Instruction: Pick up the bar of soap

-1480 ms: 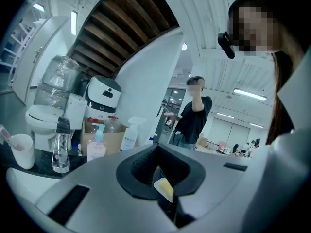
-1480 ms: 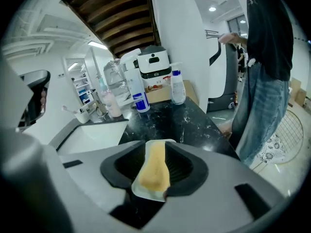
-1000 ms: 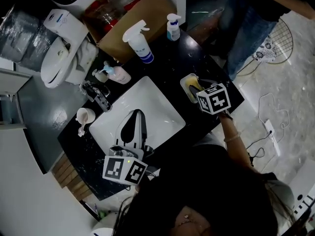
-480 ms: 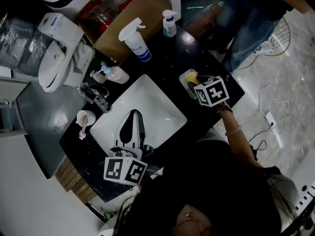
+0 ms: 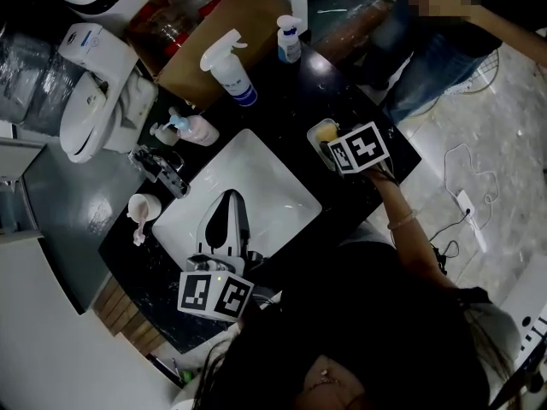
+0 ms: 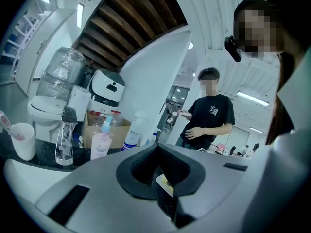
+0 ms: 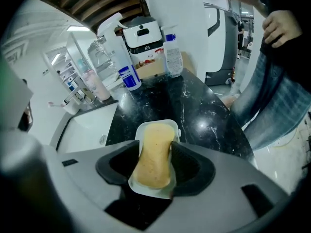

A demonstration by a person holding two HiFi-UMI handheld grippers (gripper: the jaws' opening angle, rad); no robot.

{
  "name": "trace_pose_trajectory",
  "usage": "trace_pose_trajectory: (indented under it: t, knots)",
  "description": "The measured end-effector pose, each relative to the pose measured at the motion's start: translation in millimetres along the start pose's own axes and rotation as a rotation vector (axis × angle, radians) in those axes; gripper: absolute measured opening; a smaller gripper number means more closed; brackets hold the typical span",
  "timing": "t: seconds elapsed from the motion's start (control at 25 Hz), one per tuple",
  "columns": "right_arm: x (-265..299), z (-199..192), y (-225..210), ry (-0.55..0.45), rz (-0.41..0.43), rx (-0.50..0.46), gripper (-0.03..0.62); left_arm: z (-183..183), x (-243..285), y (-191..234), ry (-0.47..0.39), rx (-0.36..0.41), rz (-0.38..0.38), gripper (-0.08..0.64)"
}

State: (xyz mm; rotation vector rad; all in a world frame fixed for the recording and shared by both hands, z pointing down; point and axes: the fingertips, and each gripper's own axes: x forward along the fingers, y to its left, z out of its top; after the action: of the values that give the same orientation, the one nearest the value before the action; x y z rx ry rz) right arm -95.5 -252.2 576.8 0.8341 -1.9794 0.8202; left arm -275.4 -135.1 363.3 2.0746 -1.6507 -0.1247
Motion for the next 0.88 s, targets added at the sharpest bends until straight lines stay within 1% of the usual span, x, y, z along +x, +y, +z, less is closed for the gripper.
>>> trace_pose_trajectory:
  t: [0.16, 0.56, 0.64, 0.72, 0.88]
  knots:
    - [6.4, -3.2, 4.6, 0.047, -0.004, -0.009, 0.186, -0.9, 0.0, 2.8, 0.003, -0.009, 0.003, 0.005]
    - [12.7, -6.4, 5.2, 0.126, -0.091, -0.069, 0.190, -4.0, 3.5, 8.2, 0.004, -0.032, 0.002, 0.005]
    - [12.7, -7.5, 4.8, 0.119, -0.113, -0.081, 0.190, -6.0, 4.0, 7.7, 0.009, -0.036, -0.001, 0.005]
    - [12.6, -6.4, 3.9, 0.099, -0.125, -0.095, 0.204, -7.0, 5.6, 6.7, 0.012, -0.034, -0.005, 0.005]
    - [10.7, -5.9, 4.4, 0.065, -0.100, -0.120, 0.204, -7.2, 5.6, 2.0, 0.013, -0.030, -0.013, 0.005]
